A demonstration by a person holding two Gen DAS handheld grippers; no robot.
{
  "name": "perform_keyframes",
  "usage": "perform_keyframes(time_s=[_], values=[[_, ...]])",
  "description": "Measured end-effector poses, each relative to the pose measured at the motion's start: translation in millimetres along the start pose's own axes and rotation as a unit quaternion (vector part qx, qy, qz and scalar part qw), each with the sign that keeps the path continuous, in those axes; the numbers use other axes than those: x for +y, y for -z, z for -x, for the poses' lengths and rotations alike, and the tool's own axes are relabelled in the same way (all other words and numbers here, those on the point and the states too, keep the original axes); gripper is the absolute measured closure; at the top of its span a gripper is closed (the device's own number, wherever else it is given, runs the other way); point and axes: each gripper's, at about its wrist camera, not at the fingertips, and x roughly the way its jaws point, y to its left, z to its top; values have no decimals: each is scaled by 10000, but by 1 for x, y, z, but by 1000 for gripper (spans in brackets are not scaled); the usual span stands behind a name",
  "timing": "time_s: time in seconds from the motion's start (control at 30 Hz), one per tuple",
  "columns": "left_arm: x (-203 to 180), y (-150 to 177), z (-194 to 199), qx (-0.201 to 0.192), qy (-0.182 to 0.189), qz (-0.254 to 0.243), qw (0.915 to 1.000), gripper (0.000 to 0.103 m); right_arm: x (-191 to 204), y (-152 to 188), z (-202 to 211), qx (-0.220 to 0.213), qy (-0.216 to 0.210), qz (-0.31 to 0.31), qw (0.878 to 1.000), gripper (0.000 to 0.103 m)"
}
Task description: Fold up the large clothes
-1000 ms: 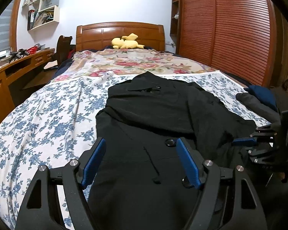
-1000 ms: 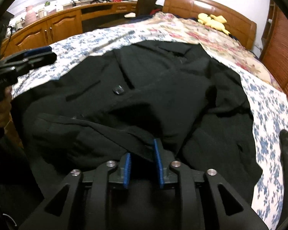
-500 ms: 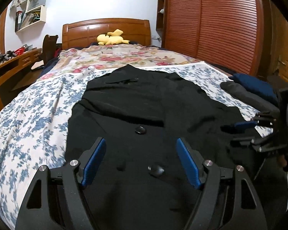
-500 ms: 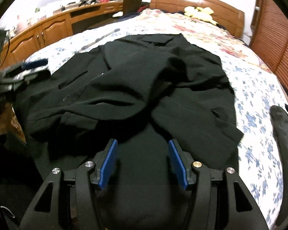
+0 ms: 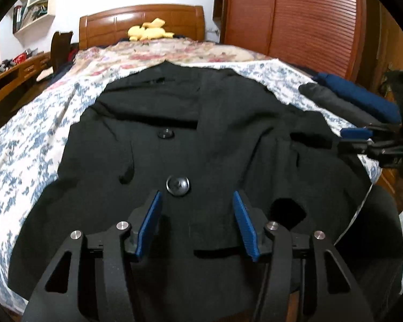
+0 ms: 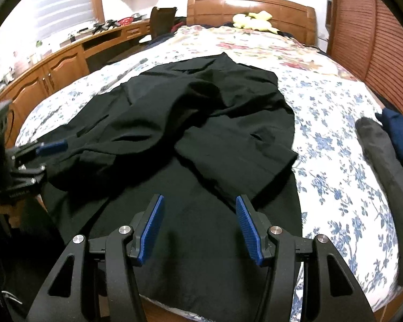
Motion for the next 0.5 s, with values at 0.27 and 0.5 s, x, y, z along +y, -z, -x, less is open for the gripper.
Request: perform_keyframes(time_s=[0.27,0.5], values=[[-8,9,-9,339,62,90,9994,65,-9,10,18,-222,-116,-25,9997,46],[-15,-1,0,255,-66,-15,9997,93,-21,20,37,-398,-102,7,9992,46]])
